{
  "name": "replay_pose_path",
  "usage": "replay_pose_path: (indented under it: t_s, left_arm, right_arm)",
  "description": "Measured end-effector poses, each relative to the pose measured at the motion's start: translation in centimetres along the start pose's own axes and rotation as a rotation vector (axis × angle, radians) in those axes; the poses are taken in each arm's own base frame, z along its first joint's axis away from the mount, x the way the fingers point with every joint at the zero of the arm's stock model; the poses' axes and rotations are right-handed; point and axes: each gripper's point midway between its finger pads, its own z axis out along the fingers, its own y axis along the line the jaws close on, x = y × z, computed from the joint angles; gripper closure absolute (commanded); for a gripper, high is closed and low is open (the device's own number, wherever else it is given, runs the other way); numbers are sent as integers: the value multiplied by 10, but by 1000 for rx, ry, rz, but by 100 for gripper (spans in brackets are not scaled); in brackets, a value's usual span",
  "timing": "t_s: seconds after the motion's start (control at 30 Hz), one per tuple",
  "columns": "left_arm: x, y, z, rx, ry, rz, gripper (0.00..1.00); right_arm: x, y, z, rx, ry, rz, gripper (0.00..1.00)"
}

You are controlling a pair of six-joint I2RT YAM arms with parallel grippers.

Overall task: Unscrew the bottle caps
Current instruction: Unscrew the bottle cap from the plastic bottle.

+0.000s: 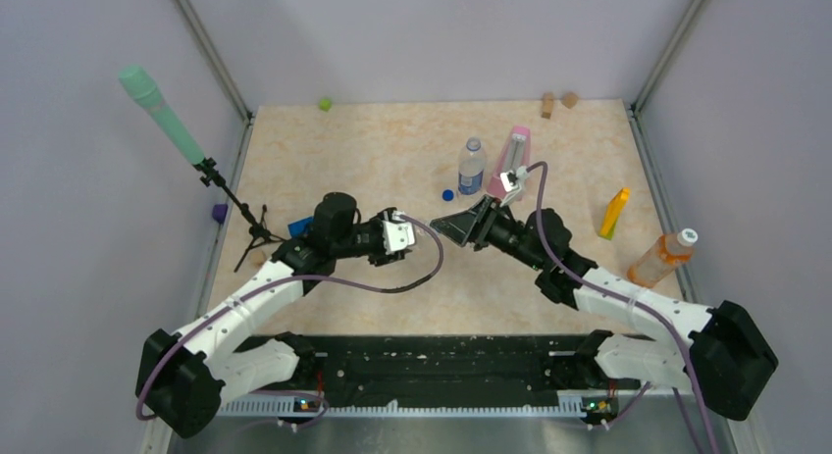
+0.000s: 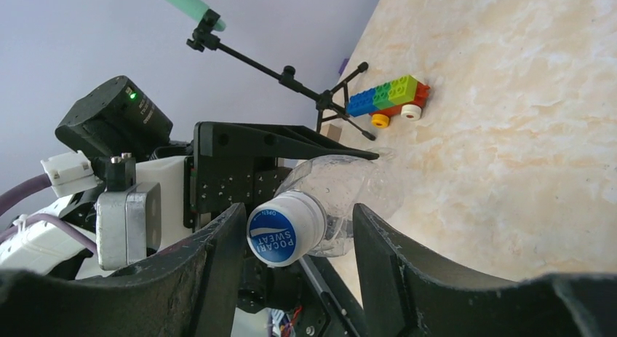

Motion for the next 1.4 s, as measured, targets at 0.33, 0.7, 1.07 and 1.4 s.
replay_pose_path:
  t_s: [0.33, 0.7, 1.07, 1.4]
  left_arm:
    - [2, 1, 1, -9, 14, 1, 100]
    - [10, -3, 3, 8, 39, -9, 100]
    - [12, -23, 8, 112, 24, -37, 100]
    - [5, -31, 7, 159, -5, -52, 100]
  right_arm:
    - [7, 2, 1, -6, 47, -6, 63]
    - [13, -2, -2, -5, 106, -165, 79]
    - [27, 5, -10, -165, 193, -529, 72]
    - [33, 5, -16, -299, 221, -872, 46]
